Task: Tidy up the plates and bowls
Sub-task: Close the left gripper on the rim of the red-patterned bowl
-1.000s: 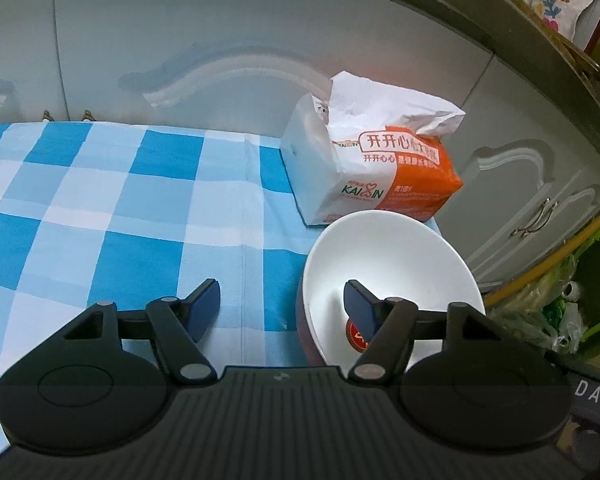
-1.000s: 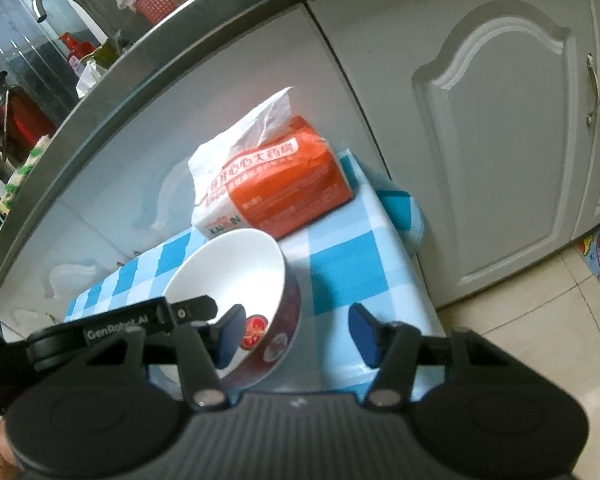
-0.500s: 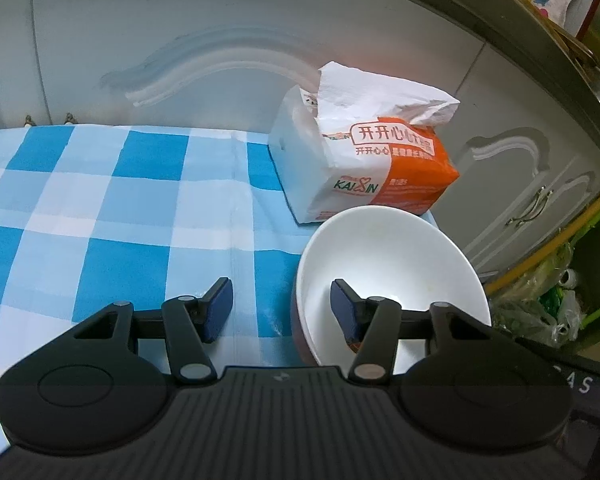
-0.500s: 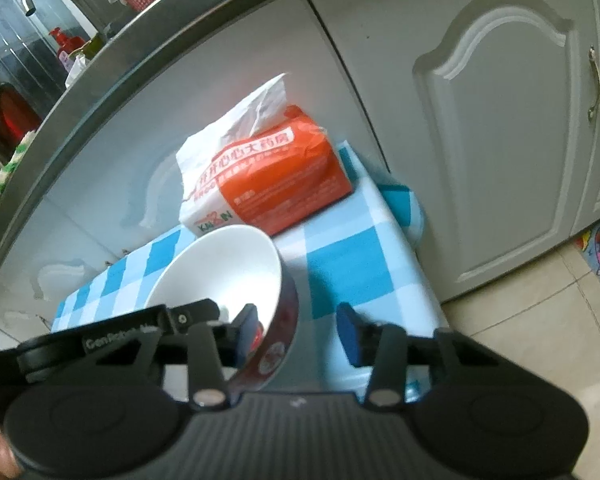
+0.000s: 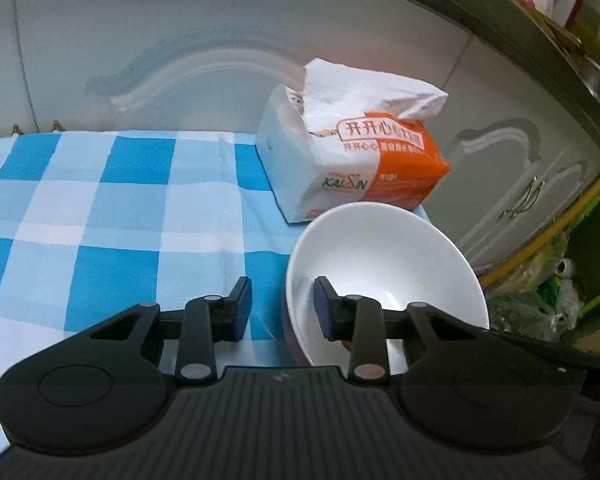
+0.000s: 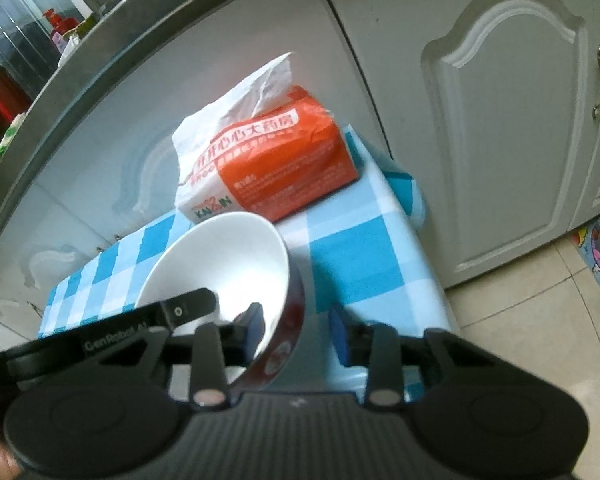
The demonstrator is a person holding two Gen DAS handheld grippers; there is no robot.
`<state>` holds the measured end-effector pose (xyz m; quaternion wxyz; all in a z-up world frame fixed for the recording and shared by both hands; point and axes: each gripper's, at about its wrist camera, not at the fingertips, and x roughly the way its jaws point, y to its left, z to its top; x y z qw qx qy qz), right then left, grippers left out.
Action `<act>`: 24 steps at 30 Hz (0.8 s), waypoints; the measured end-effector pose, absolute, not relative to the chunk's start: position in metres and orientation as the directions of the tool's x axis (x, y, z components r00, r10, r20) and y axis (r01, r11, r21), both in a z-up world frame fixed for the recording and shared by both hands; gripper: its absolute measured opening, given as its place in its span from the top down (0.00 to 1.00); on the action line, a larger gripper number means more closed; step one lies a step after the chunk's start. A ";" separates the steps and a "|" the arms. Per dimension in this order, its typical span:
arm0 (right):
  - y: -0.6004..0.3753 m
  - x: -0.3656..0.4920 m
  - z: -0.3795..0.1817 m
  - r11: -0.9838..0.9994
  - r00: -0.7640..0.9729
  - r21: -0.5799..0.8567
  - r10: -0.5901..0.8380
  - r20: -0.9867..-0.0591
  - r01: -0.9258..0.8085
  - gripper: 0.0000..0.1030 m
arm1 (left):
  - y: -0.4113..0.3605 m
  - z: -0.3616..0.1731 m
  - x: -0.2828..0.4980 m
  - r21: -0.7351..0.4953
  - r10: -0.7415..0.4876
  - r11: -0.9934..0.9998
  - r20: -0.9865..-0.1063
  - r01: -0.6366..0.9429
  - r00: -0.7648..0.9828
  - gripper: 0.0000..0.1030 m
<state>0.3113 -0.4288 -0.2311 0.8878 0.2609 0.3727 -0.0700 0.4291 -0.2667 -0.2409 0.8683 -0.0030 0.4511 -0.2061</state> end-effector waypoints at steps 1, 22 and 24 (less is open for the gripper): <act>-0.428 0.312 -0.232 0.856 0.710 0.408 0.070 -0.701 0.317 0.69 | -0.268 -0.241 0.428 -0.187 -0.359 0.915 -0.783 0.358 0.508 0.61; -0.427 0.315 -0.233 0.861 0.706 0.399 0.068 -0.704 0.314 0.84 | -0.272 -0.238 0.421 -0.216 -0.396 0.898 -0.778 0.384 0.488 0.84; -0.428 0.314 -0.233 0.860 0.704 0.398 0.066 -0.707 0.319 0.85 | -0.271 -0.238 0.419 -0.219 -0.399 0.896 -0.777 0.386 0.486 0.84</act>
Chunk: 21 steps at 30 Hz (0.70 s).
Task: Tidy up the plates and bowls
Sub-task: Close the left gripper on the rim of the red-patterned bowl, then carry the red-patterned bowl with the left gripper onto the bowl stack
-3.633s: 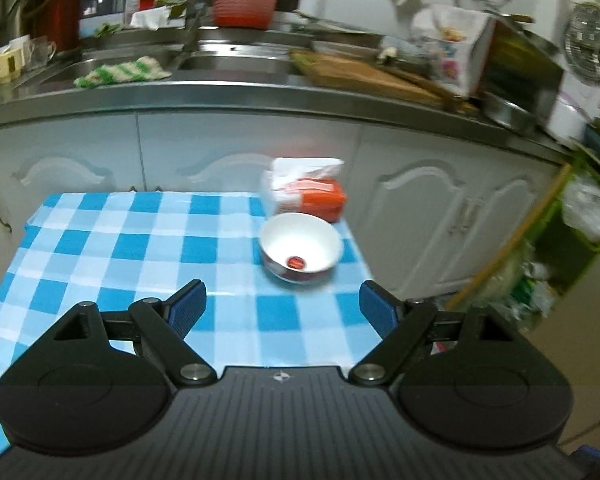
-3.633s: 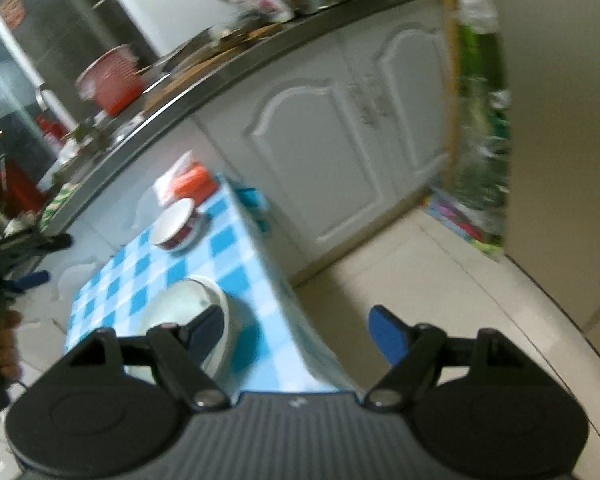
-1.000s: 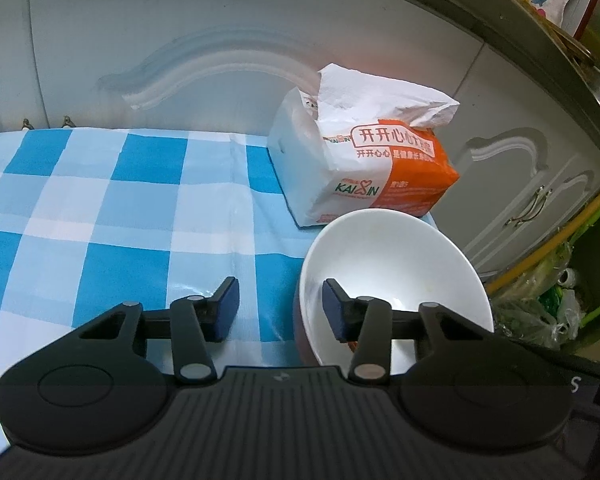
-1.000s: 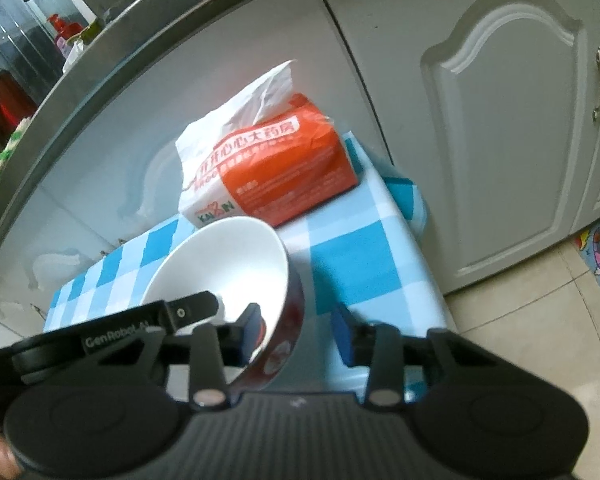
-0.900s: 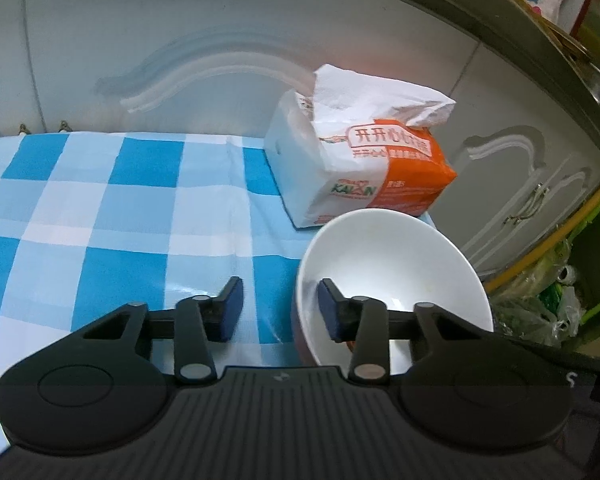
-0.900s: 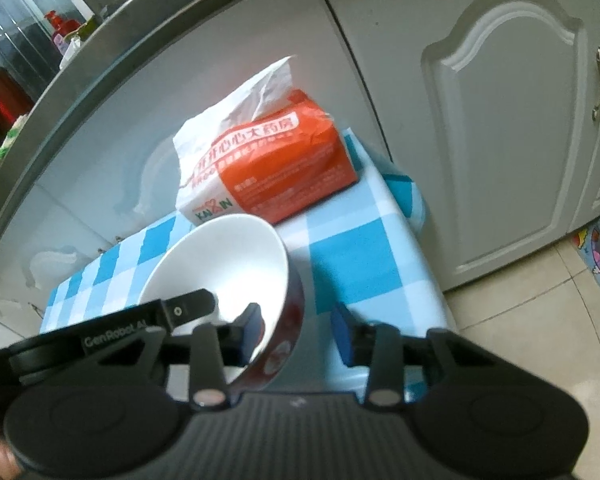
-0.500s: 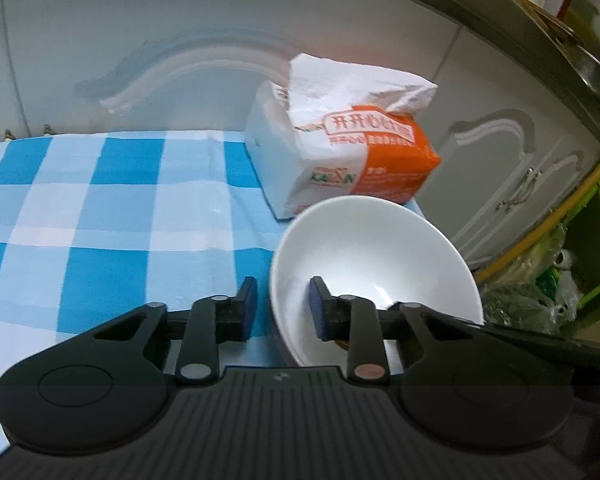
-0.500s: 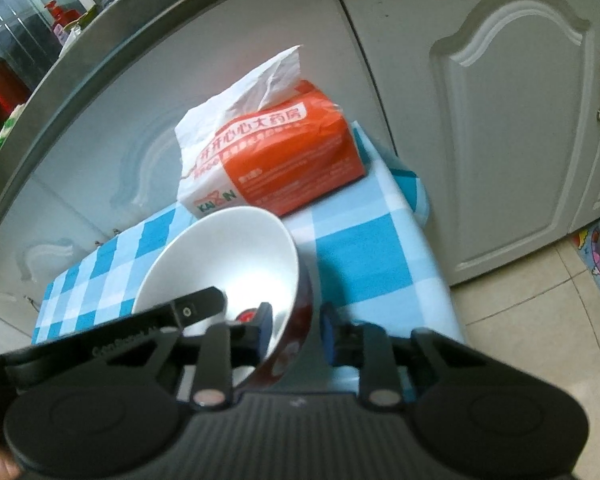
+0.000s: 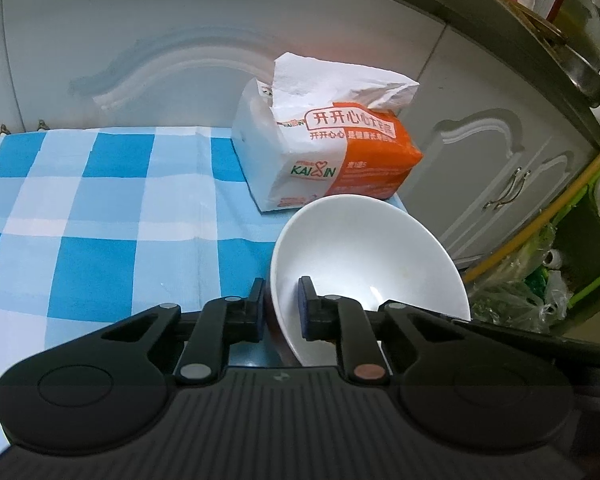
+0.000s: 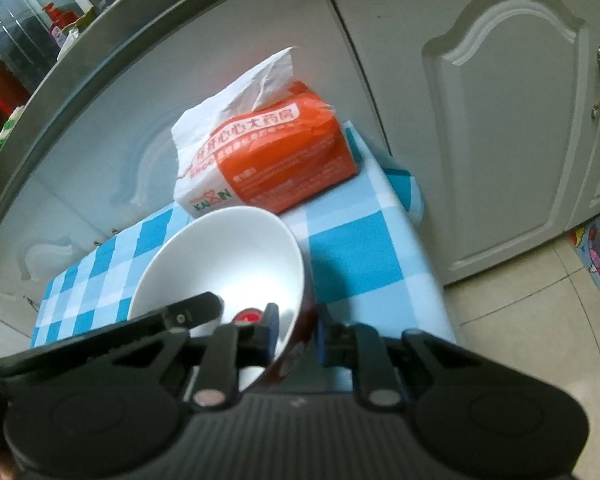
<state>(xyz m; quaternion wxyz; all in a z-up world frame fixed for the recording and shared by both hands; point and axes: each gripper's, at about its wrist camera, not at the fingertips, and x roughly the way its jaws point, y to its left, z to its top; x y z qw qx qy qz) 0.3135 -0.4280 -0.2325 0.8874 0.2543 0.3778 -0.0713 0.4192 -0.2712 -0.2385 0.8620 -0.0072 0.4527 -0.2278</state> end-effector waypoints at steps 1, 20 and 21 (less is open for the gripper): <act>-0.428 0.313 -0.233 0.860 0.704 0.397 0.065 -0.707 0.320 0.85 | -0.271 -0.239 0.418 -0.219 -0.400 0.896 -0.777 0.386 0.486 0.84; -0.423 0.295 -0.225 0.873 0.692 0.369 0.052 -0.720 0.318 0.86 | -0.264 -0.232 0.399 -0.239 -0.415 0.891 -0.775 0.387 0.476 0.88; -0.423 0.294 -0.224 0.875 0.693 0.368 0.052 -0.719 0.316 0.86 | -0.263 -0.230 0.398 -0.240 -0.417 0.890 -0.773 0.388 0.478 0.88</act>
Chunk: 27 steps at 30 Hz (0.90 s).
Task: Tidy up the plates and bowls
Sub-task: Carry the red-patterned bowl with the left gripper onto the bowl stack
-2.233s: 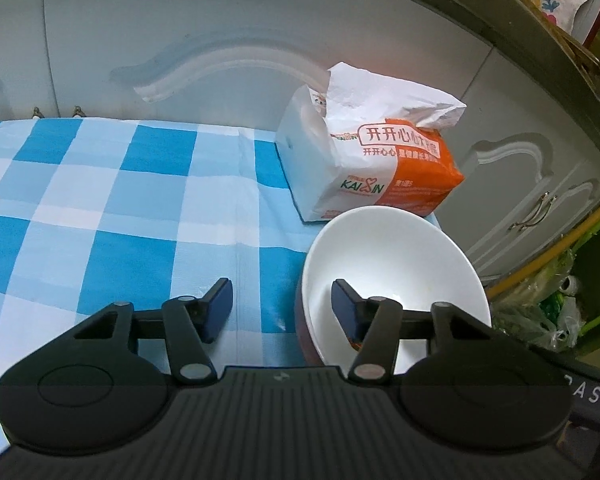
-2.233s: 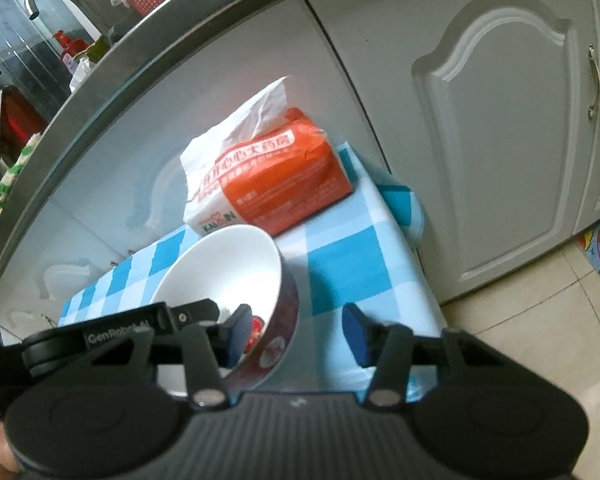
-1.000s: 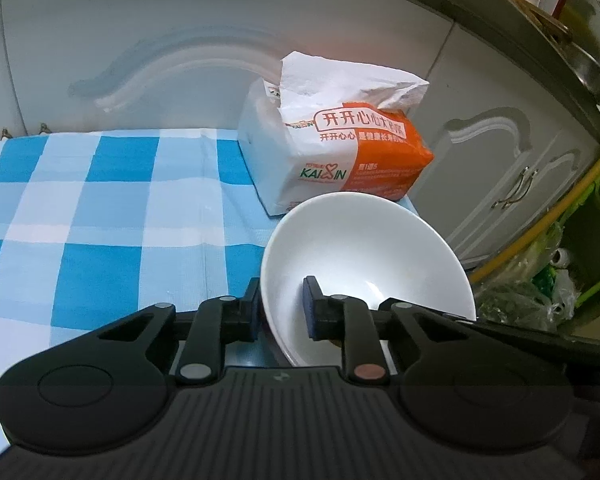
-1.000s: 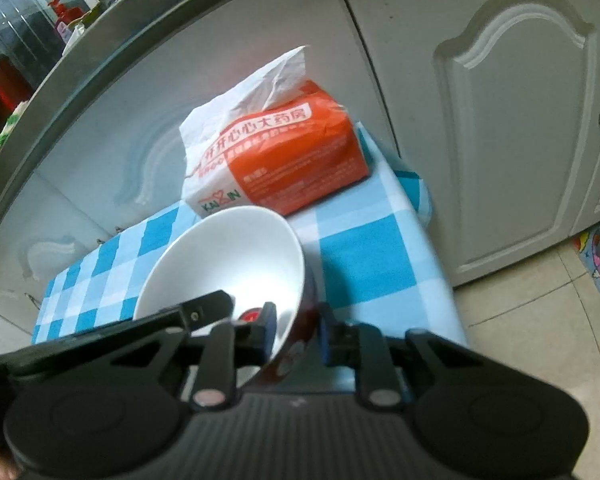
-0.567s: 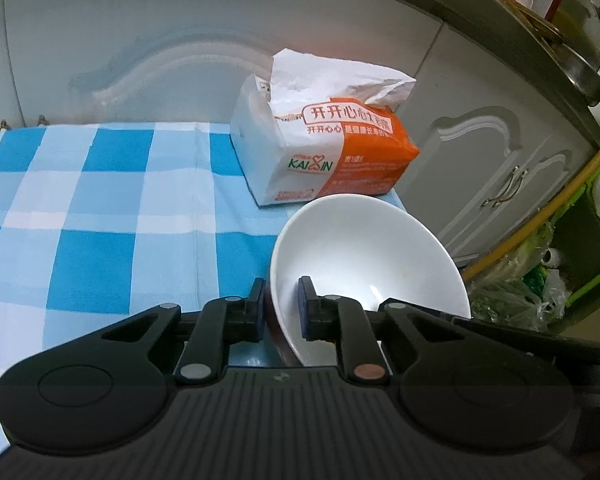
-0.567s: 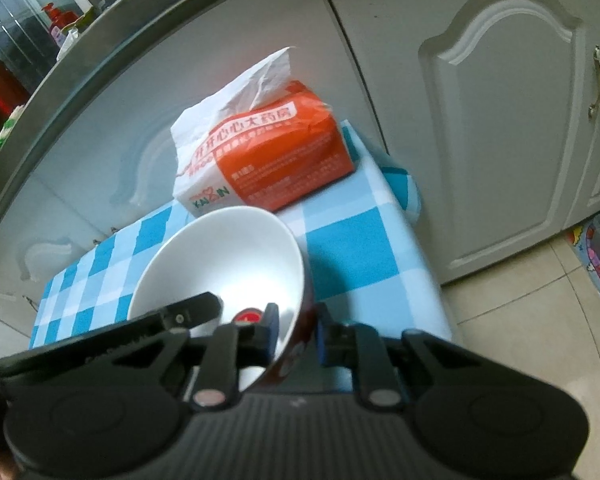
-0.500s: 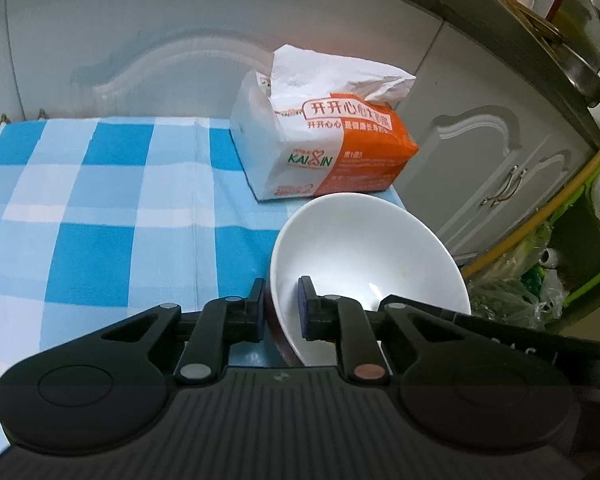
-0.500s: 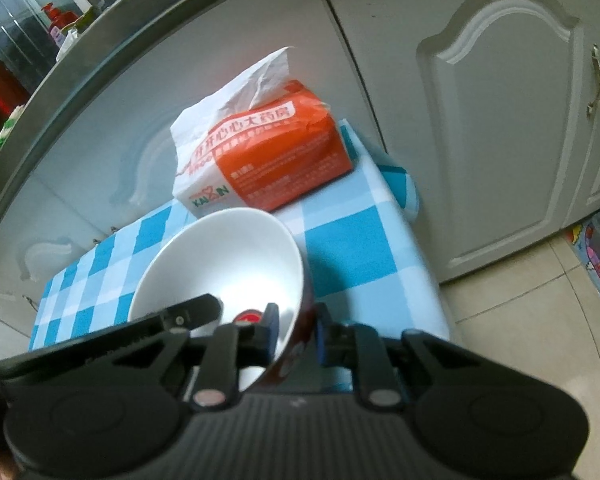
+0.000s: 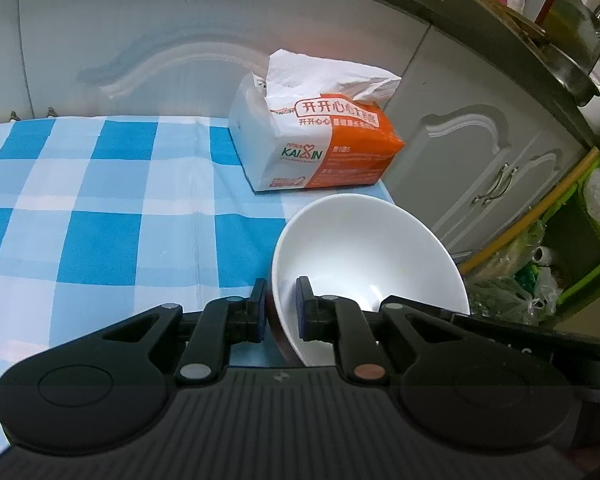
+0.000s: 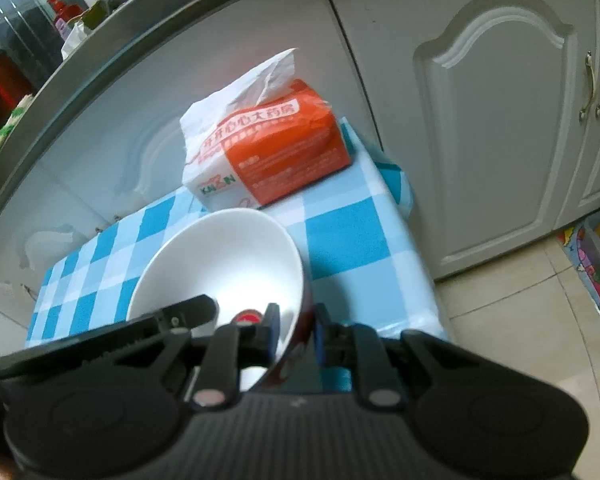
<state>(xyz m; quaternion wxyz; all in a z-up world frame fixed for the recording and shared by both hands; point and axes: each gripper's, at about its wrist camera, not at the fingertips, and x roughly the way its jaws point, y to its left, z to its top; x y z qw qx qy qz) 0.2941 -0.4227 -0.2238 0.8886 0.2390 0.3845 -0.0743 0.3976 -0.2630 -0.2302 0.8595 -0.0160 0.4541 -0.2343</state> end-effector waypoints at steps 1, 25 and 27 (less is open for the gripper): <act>-0.422 0.293 -0.223 0.875 0.695 0.367 0.051 -0.717 0.315 0.86 | -0.262 -0.229 0.396 -0.242 -0.419 0.889 -0.771 0.389 0.479 0.88; -0.389 0.254 -0.171 0.912 0.739 0.317 0.023 -0.674 0.261 0.86 | -0.226 -0.184 0.354 -0.301 -0.466 0.877 -0.724 0.374 0.509 0.90; -0.384 0.249 -0.166 0.914 0.743 0.315 0.024 -0.669 0.255 0.86 | -0.221 -0.178 0.346 -0.305 -0.468 0.877 -0.721 0.372 0.511 0.90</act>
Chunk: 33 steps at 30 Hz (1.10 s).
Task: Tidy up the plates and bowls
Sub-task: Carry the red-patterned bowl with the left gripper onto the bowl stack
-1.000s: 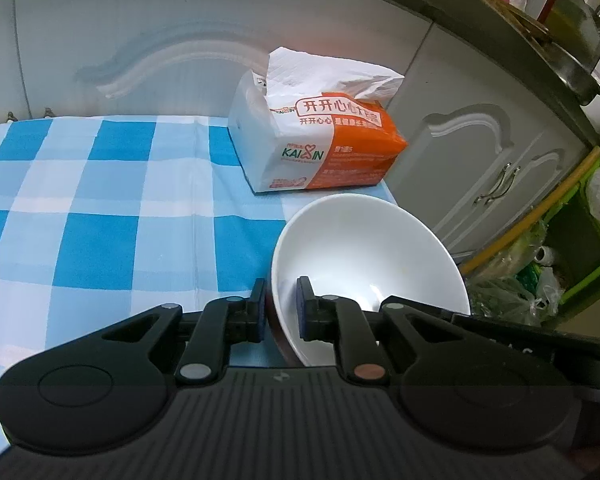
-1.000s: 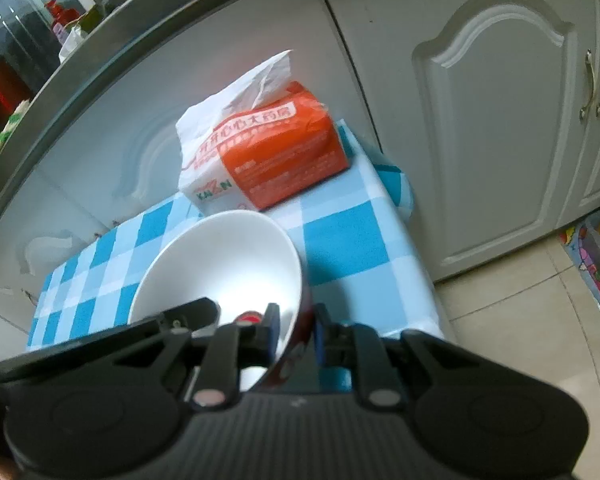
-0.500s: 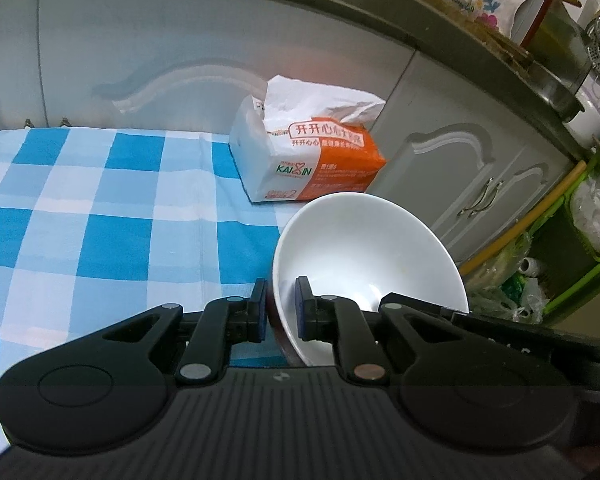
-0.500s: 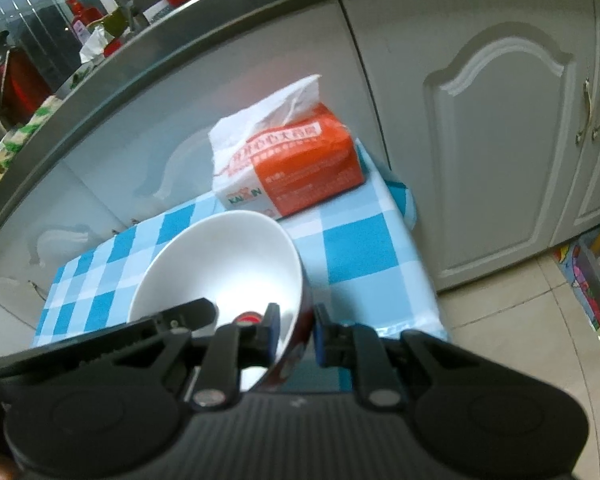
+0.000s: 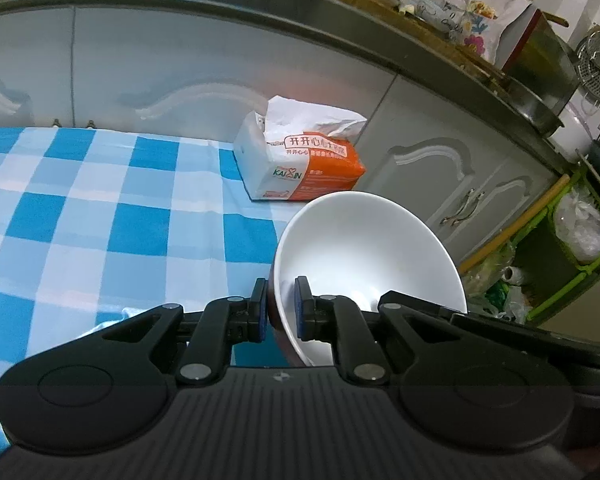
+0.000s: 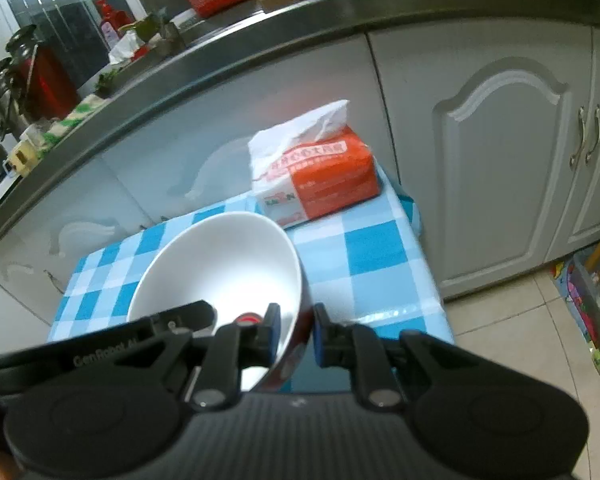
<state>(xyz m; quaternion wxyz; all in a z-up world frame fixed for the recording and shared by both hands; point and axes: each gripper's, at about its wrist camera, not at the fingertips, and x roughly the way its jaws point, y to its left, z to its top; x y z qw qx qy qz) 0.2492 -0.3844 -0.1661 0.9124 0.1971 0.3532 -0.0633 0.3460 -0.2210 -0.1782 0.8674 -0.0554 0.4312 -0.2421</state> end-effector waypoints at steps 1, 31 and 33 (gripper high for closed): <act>-0.382 0.246 -0.164 0.916 0.744 0.314 0.024 -0.667 0.251 0.86 | -0.219 -0.176 0.343 -0.306 -0.468 0.877 -0.720 0.372 0.512 0.90; -0.201 0.194 -0.131 0.907 0.689 0.416 0.338 -0.641 -0.058 0.88 | -0.024 -0.116 0.235 -0.250 -0.247 0.965 -0.744 0.084 0.621 0.91; -0.187 0.199 -0.137 0.904 0.667 0.420 0.359 -0.653 -0.075 0.88 | -0.017 -0.121 0.238 -0.240 -0.227 0.969 -0.753 0.063 0.617 0.90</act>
